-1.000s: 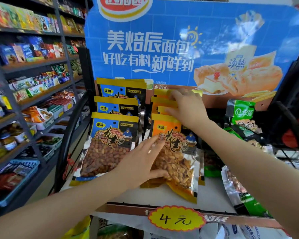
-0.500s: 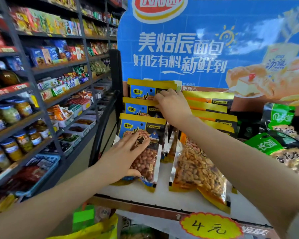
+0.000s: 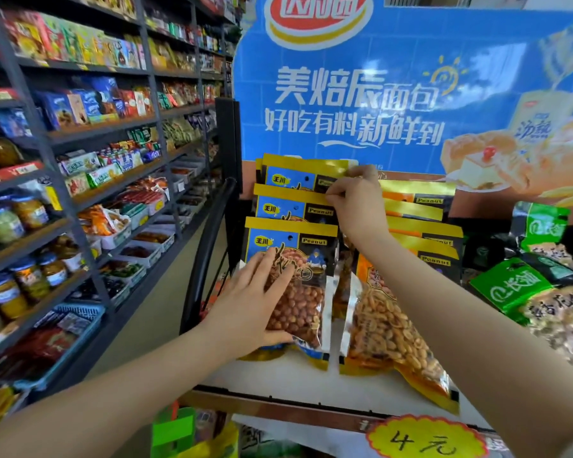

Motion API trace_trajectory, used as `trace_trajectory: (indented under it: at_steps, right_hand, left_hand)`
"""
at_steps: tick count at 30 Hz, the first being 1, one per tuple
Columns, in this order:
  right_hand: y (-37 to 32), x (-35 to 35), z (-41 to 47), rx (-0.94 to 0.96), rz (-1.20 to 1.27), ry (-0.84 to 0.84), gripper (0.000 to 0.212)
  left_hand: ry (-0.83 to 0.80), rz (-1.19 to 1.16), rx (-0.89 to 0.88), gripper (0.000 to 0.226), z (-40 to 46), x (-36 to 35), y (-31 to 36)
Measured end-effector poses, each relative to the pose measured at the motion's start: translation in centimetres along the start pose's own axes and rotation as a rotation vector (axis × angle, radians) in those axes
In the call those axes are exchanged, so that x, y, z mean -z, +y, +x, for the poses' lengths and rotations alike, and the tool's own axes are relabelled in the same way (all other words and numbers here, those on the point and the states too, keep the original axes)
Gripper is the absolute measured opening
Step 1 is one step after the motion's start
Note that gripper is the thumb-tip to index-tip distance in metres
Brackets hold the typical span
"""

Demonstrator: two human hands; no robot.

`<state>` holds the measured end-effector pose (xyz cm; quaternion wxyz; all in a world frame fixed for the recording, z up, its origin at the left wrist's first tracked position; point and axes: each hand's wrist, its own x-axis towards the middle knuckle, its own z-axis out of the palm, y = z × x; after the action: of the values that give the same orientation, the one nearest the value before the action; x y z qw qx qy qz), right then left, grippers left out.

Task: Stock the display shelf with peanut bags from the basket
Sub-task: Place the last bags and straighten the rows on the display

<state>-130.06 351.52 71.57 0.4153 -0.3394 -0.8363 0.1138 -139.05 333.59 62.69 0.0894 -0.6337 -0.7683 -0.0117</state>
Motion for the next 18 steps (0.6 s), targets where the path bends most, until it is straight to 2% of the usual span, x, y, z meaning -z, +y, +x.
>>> trace_trajectory:
  at_steps: [4, 9, 15, 18]
  right_hand:
    - [-1.5, -0.3, 0.3, 0.092, -0.038, -0.021, 0.018]
    - [-1.5, 0.2, 0.1, 0.199, -0.142, -0.069, 0.015]
    - [-0.6, 0.9, -0.2, 0.125, -0.111, -0.067, 0.014]
    - [-0.3, 2.2, -0.6, 0.164, -0.087, -0.102, 0.025]
  left_hand:
    - [-0.042, 0.068, -0.063, 0.088, -0.9, 0.5, -0.8]
    - [-0.039, 0.032, -0.075, 0.088, -0.9, 0.3, -1.0]
    - [-0.048, 0.029, -0.074, 0.087, -0.5, 0.7, -0.7]
    - [-0.026, -0.047, -0.084, 0.083, -0.8, 1.3, -0.7]
